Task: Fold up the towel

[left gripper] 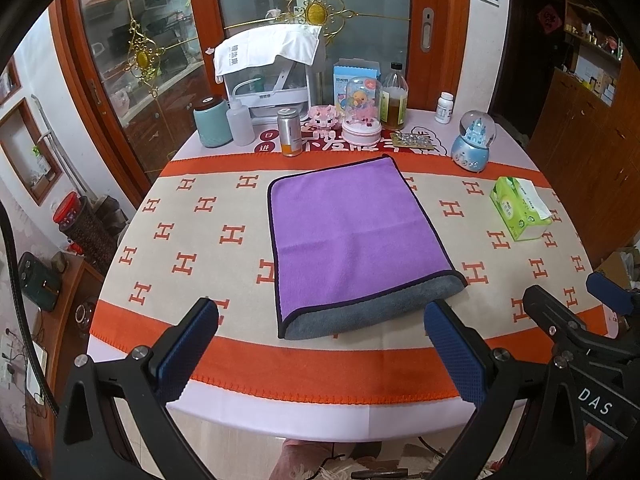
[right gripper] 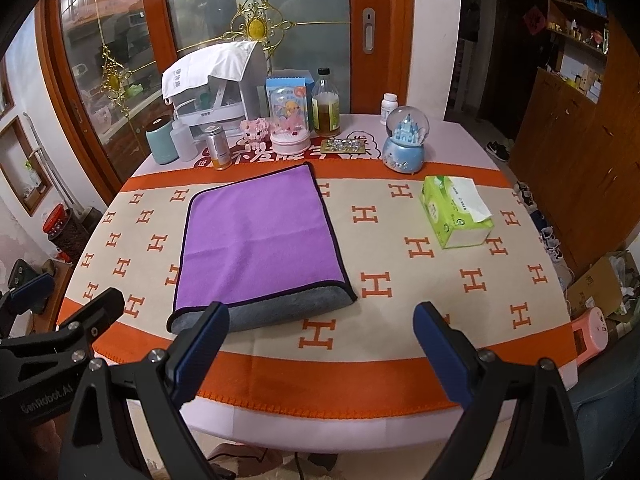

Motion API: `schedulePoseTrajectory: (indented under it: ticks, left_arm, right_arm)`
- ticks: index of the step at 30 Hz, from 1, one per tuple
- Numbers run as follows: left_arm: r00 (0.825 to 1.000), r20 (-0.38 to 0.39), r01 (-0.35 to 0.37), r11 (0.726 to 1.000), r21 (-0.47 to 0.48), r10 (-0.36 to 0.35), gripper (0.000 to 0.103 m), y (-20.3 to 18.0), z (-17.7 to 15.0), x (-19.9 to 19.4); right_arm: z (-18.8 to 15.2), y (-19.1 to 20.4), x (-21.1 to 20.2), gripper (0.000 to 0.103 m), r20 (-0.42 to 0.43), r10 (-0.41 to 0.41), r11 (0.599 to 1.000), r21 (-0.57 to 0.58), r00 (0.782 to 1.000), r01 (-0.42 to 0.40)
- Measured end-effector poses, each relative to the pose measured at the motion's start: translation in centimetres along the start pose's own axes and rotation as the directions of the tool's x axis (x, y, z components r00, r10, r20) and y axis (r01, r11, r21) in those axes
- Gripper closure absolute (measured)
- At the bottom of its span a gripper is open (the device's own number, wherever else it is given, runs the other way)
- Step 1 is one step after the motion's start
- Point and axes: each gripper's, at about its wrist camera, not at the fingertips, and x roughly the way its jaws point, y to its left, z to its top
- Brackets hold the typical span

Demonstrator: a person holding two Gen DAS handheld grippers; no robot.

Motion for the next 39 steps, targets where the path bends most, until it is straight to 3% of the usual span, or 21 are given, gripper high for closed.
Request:
schedulePoseTrajectory:
  ticks: [10, 26, 32, 39]
  left_arm:
    - [1.000, 0.004, 0.002, 1.000, 0.002, -0.002, 0.001, 0.0, 0.0, 0.0]
    - [0.995, 0.088, -0.040, 0.999, -0.019, 0.042, 0.001, 2.6, 1.5, 0.2]
    - [0.999, 0.048, -0.008, 0.998, -0.062, 0.011, 0.001, 4.0, 1.6, 2.4]
    - [0.999, 0.010, 0.039, 0.993, -0.115, -0.038, 0.003, 6.1, 0.5, 6.5]
  right_arm:
    - [0.1, 0.1, -0.2, 0.009, 0.018, 0.014, 1.000, -0.007, 1.000, -0.014]
    - [2.7, 0.2, -0.4, 0.009, 0.110, 0.032, 0.998, -0.051, 0.993, -0.026]
    - [3.2, 0.7, 1.1, 0.009, 0.108, 0.040, 0.995, -0.097, 0.993, -0.030]
    - [3.0, 0.5, 5.3, 0.009, 0.045, 0.089, 0.987, -0.140, 0.995, -0.082]
